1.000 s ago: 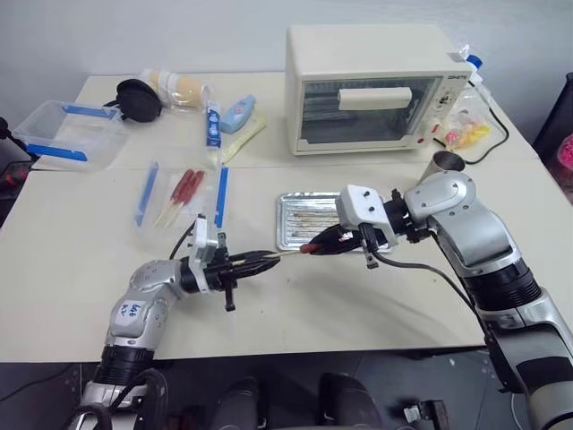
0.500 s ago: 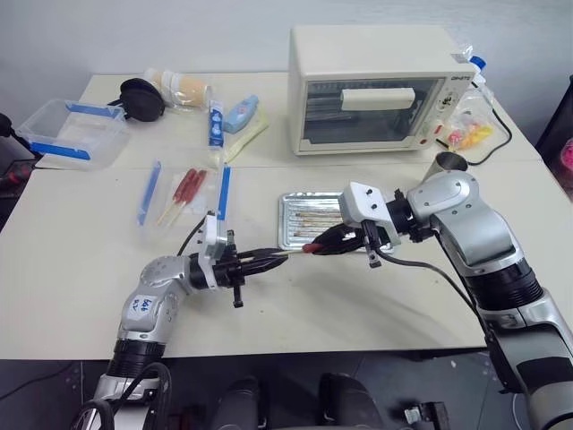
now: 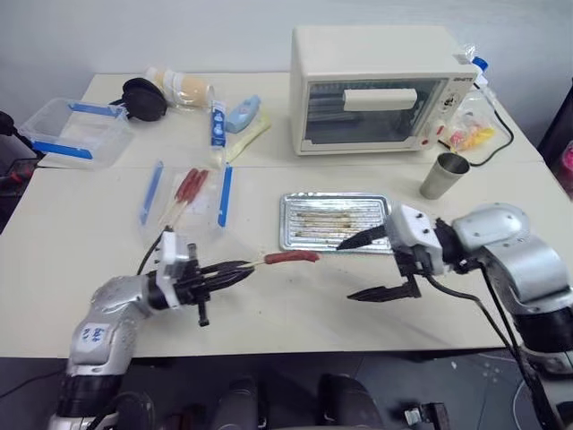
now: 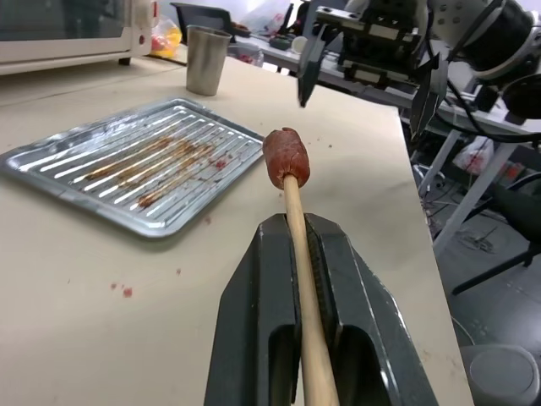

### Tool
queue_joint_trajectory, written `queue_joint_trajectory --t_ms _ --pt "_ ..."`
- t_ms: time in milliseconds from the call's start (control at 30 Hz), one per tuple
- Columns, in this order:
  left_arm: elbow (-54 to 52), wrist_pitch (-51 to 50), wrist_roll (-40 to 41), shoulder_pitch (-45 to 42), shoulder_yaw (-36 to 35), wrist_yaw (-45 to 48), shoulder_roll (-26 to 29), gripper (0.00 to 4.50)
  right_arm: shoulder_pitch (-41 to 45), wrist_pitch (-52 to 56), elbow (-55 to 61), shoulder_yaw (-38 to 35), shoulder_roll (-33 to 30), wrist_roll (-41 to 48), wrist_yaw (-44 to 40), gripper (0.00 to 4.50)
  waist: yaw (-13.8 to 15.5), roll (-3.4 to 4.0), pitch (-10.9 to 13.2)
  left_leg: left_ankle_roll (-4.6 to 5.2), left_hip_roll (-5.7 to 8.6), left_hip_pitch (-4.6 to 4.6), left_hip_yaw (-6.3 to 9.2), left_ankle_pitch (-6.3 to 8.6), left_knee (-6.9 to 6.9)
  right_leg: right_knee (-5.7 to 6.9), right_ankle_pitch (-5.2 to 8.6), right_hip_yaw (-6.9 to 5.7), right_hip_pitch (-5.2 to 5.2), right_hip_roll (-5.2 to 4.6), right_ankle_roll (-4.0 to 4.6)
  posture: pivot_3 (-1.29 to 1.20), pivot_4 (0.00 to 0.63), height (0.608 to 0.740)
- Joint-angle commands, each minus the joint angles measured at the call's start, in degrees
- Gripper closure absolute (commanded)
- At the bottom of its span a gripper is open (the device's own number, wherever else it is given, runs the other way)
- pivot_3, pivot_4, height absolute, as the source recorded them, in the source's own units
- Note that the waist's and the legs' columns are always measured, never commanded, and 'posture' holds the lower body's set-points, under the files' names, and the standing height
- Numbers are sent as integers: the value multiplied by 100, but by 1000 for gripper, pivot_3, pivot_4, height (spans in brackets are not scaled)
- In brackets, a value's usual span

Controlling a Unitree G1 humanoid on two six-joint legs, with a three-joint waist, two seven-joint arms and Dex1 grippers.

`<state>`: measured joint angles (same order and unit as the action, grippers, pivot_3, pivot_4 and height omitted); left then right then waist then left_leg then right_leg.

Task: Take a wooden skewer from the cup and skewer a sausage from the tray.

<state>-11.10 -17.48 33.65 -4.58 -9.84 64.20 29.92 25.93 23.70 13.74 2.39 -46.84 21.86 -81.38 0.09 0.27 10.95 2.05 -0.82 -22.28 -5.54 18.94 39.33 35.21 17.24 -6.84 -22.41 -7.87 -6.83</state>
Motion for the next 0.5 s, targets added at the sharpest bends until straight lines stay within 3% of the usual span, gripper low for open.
queue_joint_trajectory --t_ms 33,167,333,500 --pt "-354 -12 373 217 -544 -271 82 4500 -501 -369 386 -968 145 581 369 25 1 0 0 0 0 0 0 0 0 2 0 1 -1 0 0 0 150 740" --pt "-585 -84 721 485 -1086 -910 -108 4500 -1324 -796 777 -1870 503 963 894 25 2 -1 0 -1 -1 1 0 0 -4 2 0 5 -1 0 0 0 150 740" --pt "-679 229 1018 491 -2139 -2669 -899 4500 -2694 -453 1643 -3126 1238 2055 2092 25 72 -9 -5 0 0 7 9 1 -8 -3 0 40 8 -4 0 0 150 740" --pt "-391 382 543 -135 -2166 -4057 -1285 4500 -3601 -1310 2298 -2887 1872 1597 2434 25 143 -22 -13 0 2 16 -1 1 -10 5 0 60 9 4 0 0 150 740"
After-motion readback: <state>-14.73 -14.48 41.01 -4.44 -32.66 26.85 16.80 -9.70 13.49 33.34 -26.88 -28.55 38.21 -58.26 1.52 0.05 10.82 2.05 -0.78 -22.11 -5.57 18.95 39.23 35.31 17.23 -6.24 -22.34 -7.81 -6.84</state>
